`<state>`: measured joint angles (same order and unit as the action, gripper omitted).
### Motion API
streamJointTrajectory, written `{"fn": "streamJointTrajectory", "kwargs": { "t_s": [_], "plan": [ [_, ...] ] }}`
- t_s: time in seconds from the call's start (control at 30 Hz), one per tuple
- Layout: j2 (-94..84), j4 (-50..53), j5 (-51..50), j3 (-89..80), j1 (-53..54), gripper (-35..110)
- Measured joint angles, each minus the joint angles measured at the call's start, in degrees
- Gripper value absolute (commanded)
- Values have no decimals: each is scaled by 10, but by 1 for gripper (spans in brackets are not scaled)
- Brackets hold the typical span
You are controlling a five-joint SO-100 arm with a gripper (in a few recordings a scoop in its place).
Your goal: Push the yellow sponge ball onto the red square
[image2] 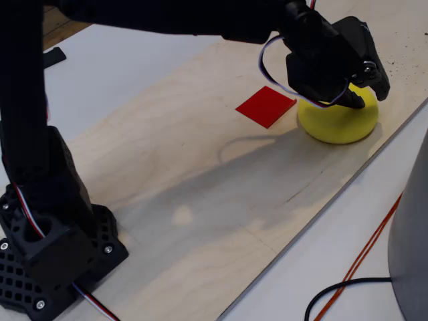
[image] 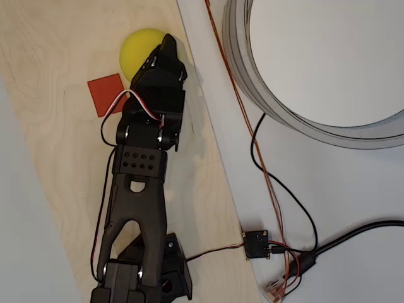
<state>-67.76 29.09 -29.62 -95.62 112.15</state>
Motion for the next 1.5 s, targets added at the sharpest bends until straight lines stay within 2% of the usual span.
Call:
{"fn": "streamJointTrajectory", "kwargs": {
  "t_s": [0.57, 1.0, 1.3, 1.5],
  "plan": [
    [-60, 11, -85, -72, -46, 8],
    [-62, 76, 53, 0, -44, 8],
    [-10, 76, 170, 152, -1, 8],
    [47, 115, 183, 207, 18, 7]
  ]
}}
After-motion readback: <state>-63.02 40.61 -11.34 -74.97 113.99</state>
